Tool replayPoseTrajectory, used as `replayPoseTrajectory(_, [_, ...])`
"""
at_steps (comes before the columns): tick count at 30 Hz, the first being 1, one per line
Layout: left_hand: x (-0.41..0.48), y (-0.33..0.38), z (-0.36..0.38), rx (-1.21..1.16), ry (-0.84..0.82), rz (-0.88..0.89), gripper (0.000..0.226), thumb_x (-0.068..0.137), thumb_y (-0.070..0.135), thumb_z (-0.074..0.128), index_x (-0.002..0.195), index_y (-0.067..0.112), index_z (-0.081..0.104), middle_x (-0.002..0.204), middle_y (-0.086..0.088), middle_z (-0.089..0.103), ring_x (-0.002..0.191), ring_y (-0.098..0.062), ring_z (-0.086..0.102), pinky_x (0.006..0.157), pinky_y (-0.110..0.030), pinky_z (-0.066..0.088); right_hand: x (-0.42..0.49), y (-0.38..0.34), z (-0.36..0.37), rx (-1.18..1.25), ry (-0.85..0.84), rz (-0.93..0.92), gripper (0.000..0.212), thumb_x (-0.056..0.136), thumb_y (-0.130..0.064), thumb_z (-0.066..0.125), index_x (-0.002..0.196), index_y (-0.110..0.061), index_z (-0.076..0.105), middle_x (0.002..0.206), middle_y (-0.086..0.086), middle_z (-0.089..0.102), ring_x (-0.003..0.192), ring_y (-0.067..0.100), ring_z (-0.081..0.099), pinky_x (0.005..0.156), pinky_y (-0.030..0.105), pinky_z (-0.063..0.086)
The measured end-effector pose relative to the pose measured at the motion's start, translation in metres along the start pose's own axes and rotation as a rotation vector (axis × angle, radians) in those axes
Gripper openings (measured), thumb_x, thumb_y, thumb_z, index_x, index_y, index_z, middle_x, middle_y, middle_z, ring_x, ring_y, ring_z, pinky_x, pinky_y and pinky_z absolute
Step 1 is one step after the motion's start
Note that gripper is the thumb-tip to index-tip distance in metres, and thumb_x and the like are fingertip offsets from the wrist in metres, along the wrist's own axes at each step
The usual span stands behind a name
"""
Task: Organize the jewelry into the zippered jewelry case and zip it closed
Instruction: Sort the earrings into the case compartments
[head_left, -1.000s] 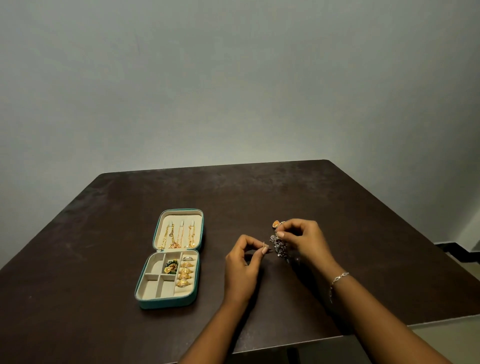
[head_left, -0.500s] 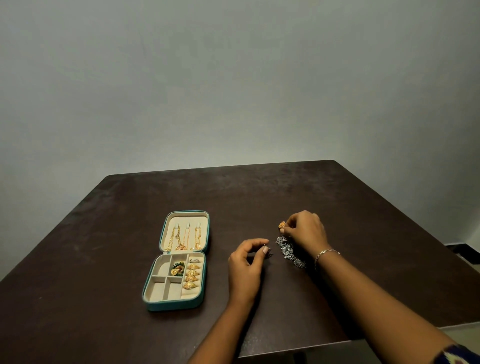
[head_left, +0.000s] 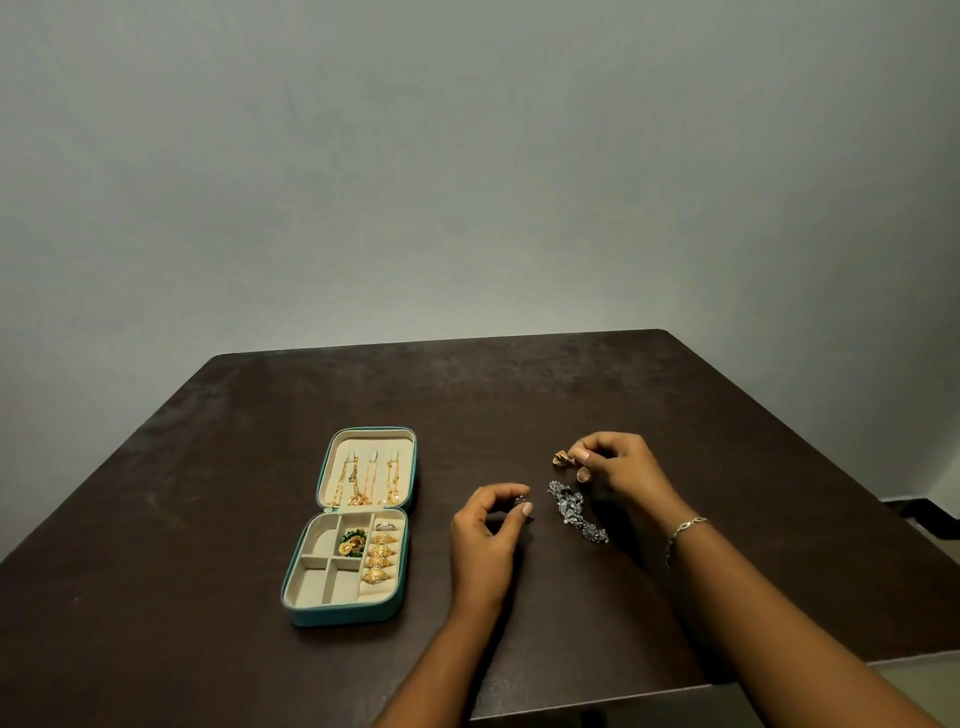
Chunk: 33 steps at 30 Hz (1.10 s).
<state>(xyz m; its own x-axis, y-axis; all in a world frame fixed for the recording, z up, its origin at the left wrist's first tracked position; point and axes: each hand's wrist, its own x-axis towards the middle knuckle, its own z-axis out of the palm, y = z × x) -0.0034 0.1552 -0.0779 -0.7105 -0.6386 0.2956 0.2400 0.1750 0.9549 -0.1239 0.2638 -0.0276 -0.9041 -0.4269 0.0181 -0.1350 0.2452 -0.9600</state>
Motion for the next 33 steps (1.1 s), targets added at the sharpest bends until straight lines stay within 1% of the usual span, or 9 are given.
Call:
replayPoseTrajectory(2, [0.0, -0.001, 0.0, -0.011, 0.007, -0.001, 0.017, 0.068, 0.02, 0.065, 0.074, 0.035, 0.071, 0.081, 0.002, 0.07, 0.075, -0.009, 0.063, 0.07, -0.028, 0.051, -0.009, -0.003, 0.003, 0.134, -0.046, 0.048, 0.023, 0.089, -0.003, 0.055, 0.068, -0.01, 0.063, 0.06, 0.004, 0.055, 0.056, 0.015, 0.044, 0.05, 0.022, 0.033])
replayPoseTrajectory(5, [0.001, -0.001, -0.002, -0.039, 0.036, -0.009, 0.015, 0.069, 0.022, 0.067, 0.078, 0.032, 0.072, 0.083, 0.002, 0.071, 0.08, -0.015, 0.065, 0.075, -0.036, 0.053, -0.023, -0.011, 0.01, 0.202, -0.128, 0.111, 0.02, 0.09, -0.005, 0.053, 0.073, -0.009, 0.063, 0.061, 0.002, 0.055, 0.051, 0.008, 0.045, 0.041, 0.016, 0.034])
replayPoseTrajectory(9, [0.001, 0.001, -0.004, -0.061, 0.066, 0.016, 0.014, 0.07, 0.02, 0.067, 0.083, 0.021, 0.072, 0.085, -0.001, 0.071, 0.084, -0.016, 0.066, 0.079, -0.041, 0.053, -0.035, -0.015, 0.018, 0.252, -0.202, 0.128, 0.021, 0.091, -0.003, 0.049, 0.074, -0.007, 0.06, 0.061, 0.001, 0.053, 0.052, 0.007, 0.046, 0.043, 0.015, 0.033])
replayPoseTrajectory(12, [0.0, 0.003, -0.007, -0.071, 0.065, 0.016, 0.014, 0.072, 0.017, 0.068, 0.085, 0.021, 0.072, 0.087, -0.003, 0.071, 0.085, -0.015, 0.065, 0.076, -0.036, 0.053, -0.039, -0.016, 0.021, 0.249, -0.241, 0.138, 0.022, 0.092, -0.002, 0.047, 0.074, -0.008, 0.059, 0.062, 0.001, 0.056, 0.057, 0.008, 0.049, 0.046, 0.017, 0.036])
replayPoseTrajectory(16, [-0.001, 0.007, -0.009, -0.08, 0.035, -0.008, 0.025, 0.077, -0.001, 0.068, 0.082, 0.023, 0.072, 0.088, -0.006, 0.071, 0.079, -0.012, 0.063, 0.069, -0.024, 0.05, -0.044, -0.017, 0.024, 0.231, -0.285, 0.135, 0.022, 0.092, -0.003, 0.048, 0.074, -0.009, 0.06, 0.065, -0.001, 0.06, 0.058, 0.008, 0.052, 0.049, 0.016, 0.039])
replayPoseTrajectory(22, [-0.001, 0.017, -0.017, 0.015, -0.048, -0.029, 0.02, 0.075, -0.001, 0.07, 0.072, 0.019, 0.068, 0.071, 0.002, 0.068, 0.062, -0.001, 0.057, 0.066, -0.025, 0.045, -0.052, -0.021, 0.03, 0.21, -0.279, 0.062, 0.018, 0.09, -0.003, 0.052, 0.076, -0.01, 0.061, 0.066, 0.0, 0.063, 0.056, 0.005, 0.055, 0.049, 0.016, 0.04])
replayPoseTrajectory(27, [-0.001, 0.025, -0.026, 0.04, -0.065, -0.062, 0.022, 0.077, 0.001, 0.069, 0.067, 0.02, 0.065, 0.062, 0.007, 0.065, 0.056, 0.0, 0.055, 0.061, -0.023, 0.045, -0.06, -0.028, 0.036, 0.199, -0.228, -0.053, 0.015, 0.089, -0.003, 0.054, 0.083, -0.013, 0.063, 0.072, 0.0, 0.063, 0.061, 0.009, 0.057, 0.05, 0.018, 0.041])
replayPoseTrajectory(30, [-0.001, 0.035, -0.034, 0.028, -0.088, -0.095, 0.019, 0.079, 0.002, 0.067, 0.07, 0.018, 0.065, 0.063, 0.005, 0.065, 0.056, 0.0, 0.057, 0.056, -0.02, 0.047, -0.064, -0.032, 0.04, 0.156, -0.257, -0.128, 0.015, 0.087, -0.002, 0.057, 0.083, -0.015, 0.064, 0.073, 0.001, 0.065, 0.06, 0.003, 0.06, 0.05, 0.015, 0.044])
replayPoseTrajectory(33, [-0.002, 0.044, -0.043, 0.007, -0.109, -0.128, 0.013, 0.08, 0.004, 0.067, 0.074, 0.015, 0.067, 0.07, -0.002, 0.065, 0.06, -0.005, 0.058, 0.054, -0.017, 0.048, -0.066, -0.035, 0.045, 0.097, -0.266, -0.169, 0.016, 0.084, 0.002, 0.06, 0.081, -0.013, 0.065, 0.072, 0.002, 0.065, 0.057, -0.002, 0.06, 0.051, 0.013, 0.045])
